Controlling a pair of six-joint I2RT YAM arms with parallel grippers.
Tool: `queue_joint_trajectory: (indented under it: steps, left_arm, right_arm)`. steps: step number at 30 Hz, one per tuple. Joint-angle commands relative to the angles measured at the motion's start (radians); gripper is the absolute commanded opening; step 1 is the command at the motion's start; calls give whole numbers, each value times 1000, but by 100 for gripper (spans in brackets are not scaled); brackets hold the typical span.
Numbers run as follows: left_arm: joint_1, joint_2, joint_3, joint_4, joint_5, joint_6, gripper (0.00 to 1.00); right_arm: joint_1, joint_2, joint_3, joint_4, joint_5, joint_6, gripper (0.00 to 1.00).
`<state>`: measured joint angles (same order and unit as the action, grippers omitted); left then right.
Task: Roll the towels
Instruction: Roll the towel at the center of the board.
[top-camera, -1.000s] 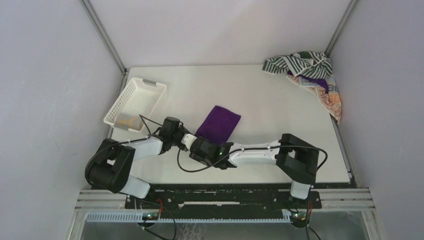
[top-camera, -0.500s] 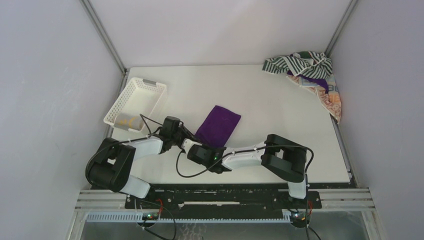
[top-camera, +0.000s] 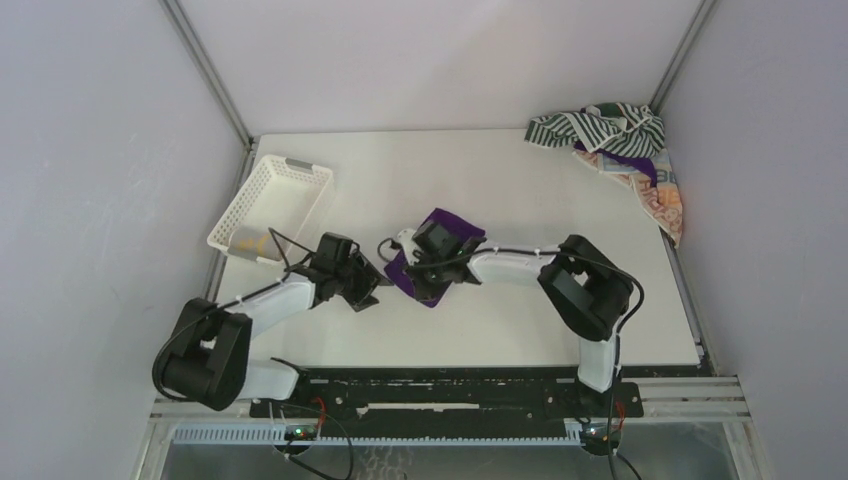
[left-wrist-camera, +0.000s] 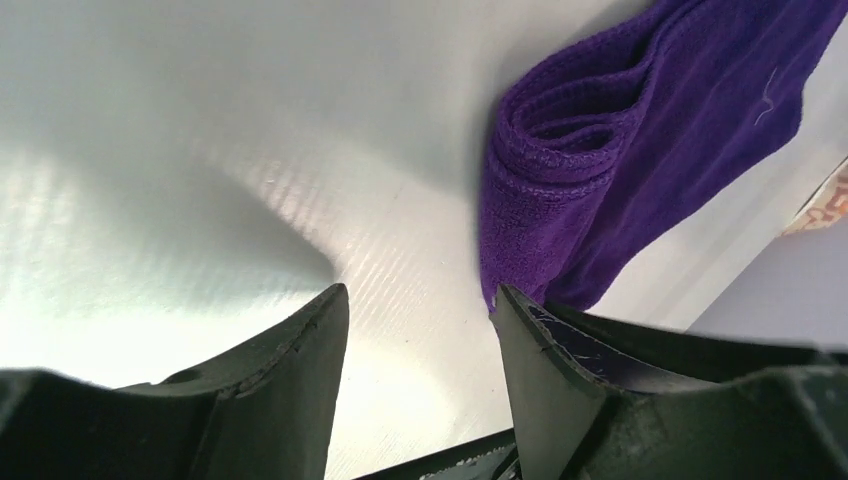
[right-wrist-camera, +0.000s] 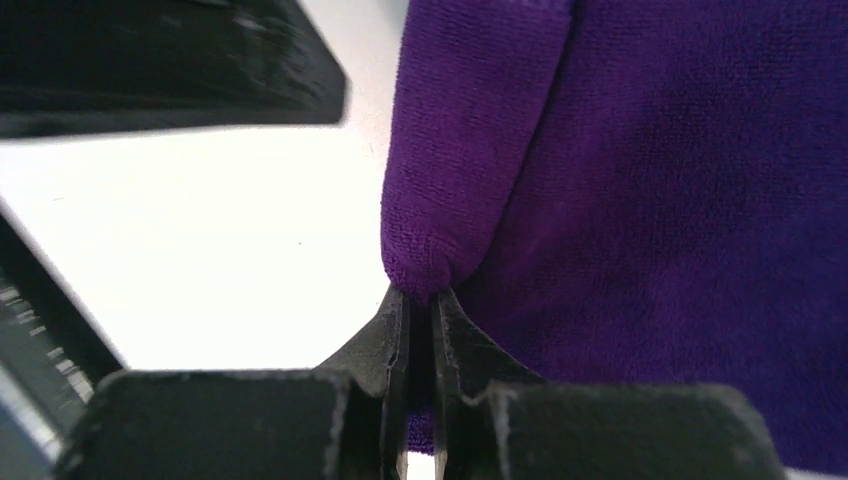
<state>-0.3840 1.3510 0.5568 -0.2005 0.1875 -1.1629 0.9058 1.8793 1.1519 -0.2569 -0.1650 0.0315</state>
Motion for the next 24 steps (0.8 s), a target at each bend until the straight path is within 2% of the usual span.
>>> queue_joint_trajectory:
  steps: [1,6,10,16,24]
  left_arm:
    - [30,-112,19,-87,-59,35,62]
    - [28,-171,-23,-15,-50,29,64]
    - [14,-171,-57,70,-20,5,65]
    - [-19,-99,-28,124,-21,5,67]
    - [-55,77,51,153,-40,9,67]
  right_arm:
    - [-125,106,20,-57,-476,141,0]
    - [-249,220,19,65,-808,310,0]
    - [-307,280,-32,246,-962,484,0]
    - [-345,325,-85,424,-1038,646,0]
    - [-346,340,-96,449,-1038,666,0]
